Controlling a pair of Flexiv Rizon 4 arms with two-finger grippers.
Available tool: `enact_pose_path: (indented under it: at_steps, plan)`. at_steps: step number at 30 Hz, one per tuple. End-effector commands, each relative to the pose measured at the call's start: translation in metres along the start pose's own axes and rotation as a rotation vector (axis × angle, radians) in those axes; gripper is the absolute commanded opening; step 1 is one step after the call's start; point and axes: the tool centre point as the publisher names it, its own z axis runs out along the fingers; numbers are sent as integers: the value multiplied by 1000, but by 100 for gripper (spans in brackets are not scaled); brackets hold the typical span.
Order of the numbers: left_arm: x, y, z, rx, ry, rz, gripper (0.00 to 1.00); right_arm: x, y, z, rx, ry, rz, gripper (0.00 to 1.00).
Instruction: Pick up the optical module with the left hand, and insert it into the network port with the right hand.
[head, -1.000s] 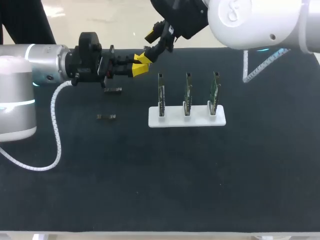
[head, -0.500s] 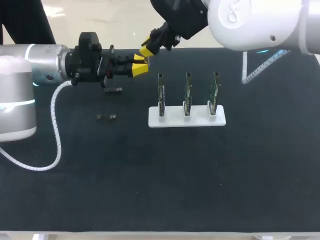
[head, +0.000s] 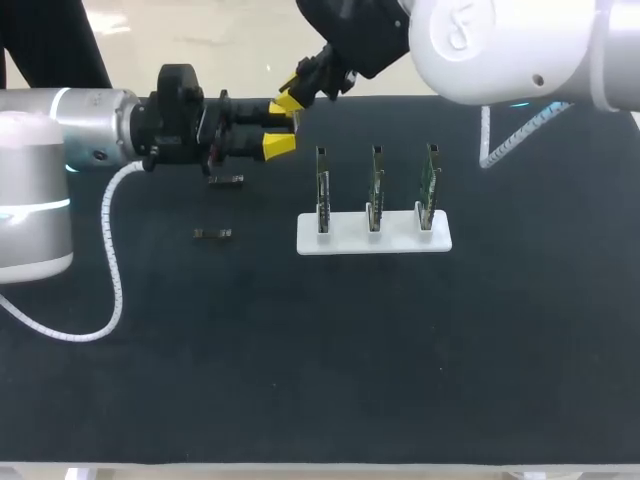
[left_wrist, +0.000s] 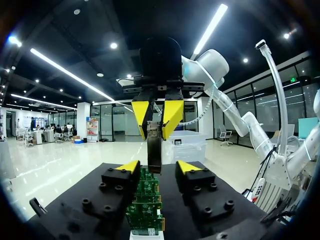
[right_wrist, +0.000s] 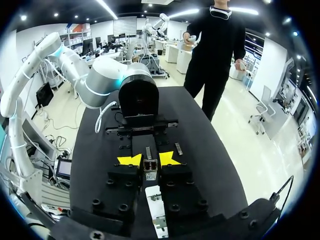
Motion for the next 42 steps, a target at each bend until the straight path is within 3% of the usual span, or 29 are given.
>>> enact_pose_path:
  at_steps: [1, 6, 12, 28, 35, 42]
  plan:
    - [0, 1, 1, 1, 1, 0, 100, -2, 0, 0, -1, 4, 3, 0]
    - [-1, 1, -4, -4, 16, 0, 100, -2, 0, 0, -2, 8, 4, 0]
    - [-7, 0, -29, -18, 141, -20, 100, -1, -2, 0, -8, 11, 0, 0]
    - [-20, -6, -85, 1, 342, -26, 100, 1, -6, 2, -20, 11, -10, 0]
    - [-17, -8, -106, 39, 376, 6, 100, 0, -7, 2, -31, 16, -17, 0]
    - [-16, -8, -108, 43, 390, 21, 100, 0, -10, 3, -46, 16, -17, 0]
